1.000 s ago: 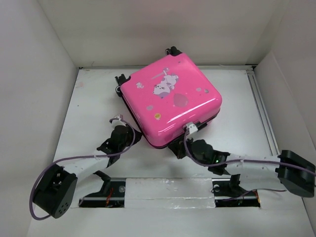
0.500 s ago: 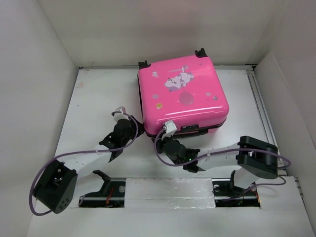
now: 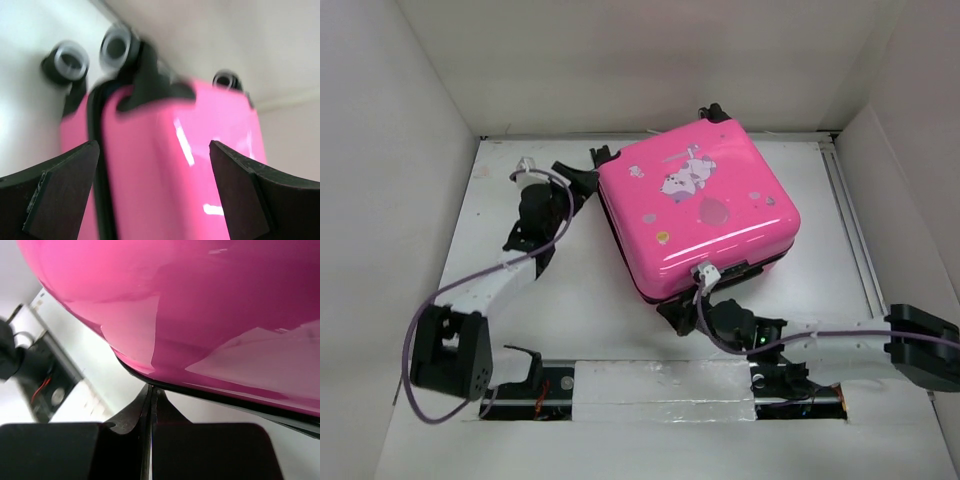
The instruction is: Pack the luggage
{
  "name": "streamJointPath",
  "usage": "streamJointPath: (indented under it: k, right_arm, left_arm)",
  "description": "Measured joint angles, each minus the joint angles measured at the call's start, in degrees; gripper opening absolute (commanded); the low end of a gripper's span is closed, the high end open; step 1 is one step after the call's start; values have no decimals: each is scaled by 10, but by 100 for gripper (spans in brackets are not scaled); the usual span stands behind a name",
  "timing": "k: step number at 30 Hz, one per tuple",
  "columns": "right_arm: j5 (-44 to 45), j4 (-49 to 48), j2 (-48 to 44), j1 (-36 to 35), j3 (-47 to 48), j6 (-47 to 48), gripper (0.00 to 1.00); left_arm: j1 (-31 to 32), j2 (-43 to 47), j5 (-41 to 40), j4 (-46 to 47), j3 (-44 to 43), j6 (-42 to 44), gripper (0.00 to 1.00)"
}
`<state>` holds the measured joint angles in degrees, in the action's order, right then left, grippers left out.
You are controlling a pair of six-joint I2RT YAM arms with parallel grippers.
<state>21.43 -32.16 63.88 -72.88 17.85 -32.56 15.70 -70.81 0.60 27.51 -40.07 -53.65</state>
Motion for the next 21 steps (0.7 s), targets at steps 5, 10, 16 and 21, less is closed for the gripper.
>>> streamJointPath:
  k: [5,10,16,21]
  right_arm:
    - [-33,105,-131,-14,-36,-31,0]
    - [-41,191,-225,-23,-50,-41,0]
    - [-39,206,-224,-23,-45,-41,0]
    - [-34,204,-206,-26,-36,-40,0]
  left_arm:
    - [-35,-139,36,18,-111,-20,89]
    - [-49,-222,77,32,-125,-59,90]
    - [-52,-271,96,71,-154,-99,91]
    - [-56,-336,118,144,-170,-153,69]
